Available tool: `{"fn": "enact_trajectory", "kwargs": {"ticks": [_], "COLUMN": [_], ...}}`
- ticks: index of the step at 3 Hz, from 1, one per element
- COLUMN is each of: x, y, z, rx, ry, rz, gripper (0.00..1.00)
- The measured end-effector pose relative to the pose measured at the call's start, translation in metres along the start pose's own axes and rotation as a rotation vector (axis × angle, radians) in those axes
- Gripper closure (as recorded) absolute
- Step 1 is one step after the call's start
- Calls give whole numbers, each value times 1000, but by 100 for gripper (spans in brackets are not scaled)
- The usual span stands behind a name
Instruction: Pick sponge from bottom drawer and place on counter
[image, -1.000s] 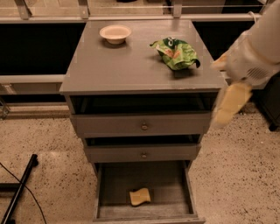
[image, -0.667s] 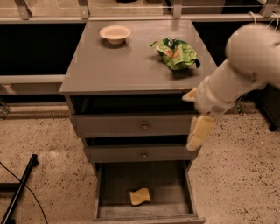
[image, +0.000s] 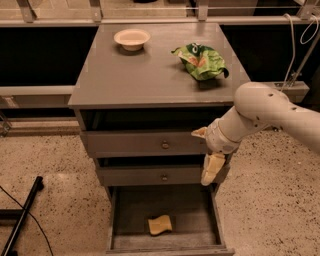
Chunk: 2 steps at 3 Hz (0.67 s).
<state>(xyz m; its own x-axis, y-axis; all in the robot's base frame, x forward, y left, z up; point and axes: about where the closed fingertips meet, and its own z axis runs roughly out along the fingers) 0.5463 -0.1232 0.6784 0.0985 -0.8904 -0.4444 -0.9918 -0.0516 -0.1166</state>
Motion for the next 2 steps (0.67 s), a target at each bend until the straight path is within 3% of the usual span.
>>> {"fn": "enact_trajectory", "kwargs": {"ticks": [1,2], "x": [24,80], "y": [29,67], "z": [26,84], "rx": [-16,15], "ry": [31,18], "rz": [-14,19], "gripper": [0,0]}}
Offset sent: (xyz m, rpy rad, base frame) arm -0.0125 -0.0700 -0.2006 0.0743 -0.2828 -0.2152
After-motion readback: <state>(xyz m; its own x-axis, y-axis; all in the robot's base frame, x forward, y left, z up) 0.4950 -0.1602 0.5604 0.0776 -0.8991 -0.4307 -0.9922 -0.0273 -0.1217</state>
